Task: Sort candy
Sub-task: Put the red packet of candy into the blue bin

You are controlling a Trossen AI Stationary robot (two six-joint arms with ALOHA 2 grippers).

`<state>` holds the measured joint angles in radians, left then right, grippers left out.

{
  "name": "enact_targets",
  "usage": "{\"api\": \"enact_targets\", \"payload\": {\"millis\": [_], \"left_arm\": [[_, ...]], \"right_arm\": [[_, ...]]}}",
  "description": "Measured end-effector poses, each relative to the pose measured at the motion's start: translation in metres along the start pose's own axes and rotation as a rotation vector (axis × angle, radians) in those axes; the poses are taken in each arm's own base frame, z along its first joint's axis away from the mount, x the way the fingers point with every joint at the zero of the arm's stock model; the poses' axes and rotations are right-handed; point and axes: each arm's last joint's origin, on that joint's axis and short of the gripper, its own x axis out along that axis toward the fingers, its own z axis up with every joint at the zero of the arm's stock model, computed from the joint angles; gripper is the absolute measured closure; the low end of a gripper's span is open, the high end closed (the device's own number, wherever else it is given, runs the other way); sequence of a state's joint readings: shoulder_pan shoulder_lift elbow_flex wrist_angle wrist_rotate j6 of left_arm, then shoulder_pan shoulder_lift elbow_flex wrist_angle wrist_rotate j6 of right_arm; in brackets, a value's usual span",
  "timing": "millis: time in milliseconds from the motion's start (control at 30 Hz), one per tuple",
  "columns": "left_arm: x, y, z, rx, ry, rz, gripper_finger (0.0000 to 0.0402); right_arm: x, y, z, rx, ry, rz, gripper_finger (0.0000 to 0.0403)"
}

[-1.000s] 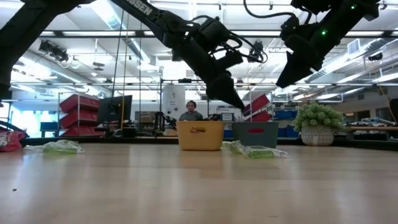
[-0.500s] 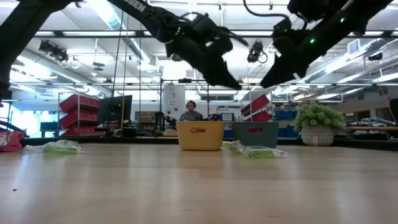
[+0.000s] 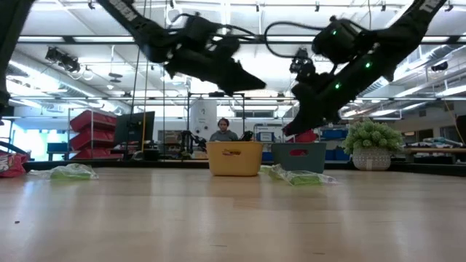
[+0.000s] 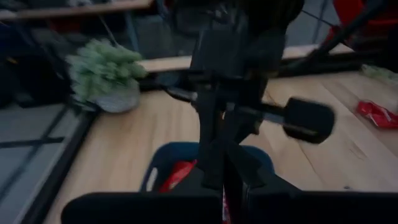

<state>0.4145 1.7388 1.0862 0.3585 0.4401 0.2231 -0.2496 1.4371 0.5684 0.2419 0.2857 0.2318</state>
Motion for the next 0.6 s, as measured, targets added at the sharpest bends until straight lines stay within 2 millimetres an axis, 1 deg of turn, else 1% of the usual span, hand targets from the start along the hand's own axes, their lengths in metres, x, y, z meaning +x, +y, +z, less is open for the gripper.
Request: {"api": "enact_targets", "payload": {"millis": [100,300,433,533,600], "left_arm": [[-0.024,-0.011,-0.005,0.004,-0.055,0.062,0.04],[-0.07,-0.038,-0.021,-0.026,-0.113,0.132,0.04],[-0.096,-0.055,-0.036,-0.071,-0.112,0.208,0.04],[-0.114,-0.065,-0.046,-0.083,-0.154,0.264,0.04],[-0.124,-0.071,-0.051,-0.098,-0.195,0.284,0.04]], "right_arm": [[0.008,-0.004,-0.005,0.004,0.028,-0.017,0.0402],[0.019,-0.011,-0.013,0.015,0.1,0.014,0.0402],[0.019,-0.013,-0.02,0.007,0.172,0.019,0.0403],[0.016,-0.013,-0.018,0.007,0.173,0.03,0.0403],[0.012,-0.013,-0.013,0.01,0.152,0.051,0.0403]]}}
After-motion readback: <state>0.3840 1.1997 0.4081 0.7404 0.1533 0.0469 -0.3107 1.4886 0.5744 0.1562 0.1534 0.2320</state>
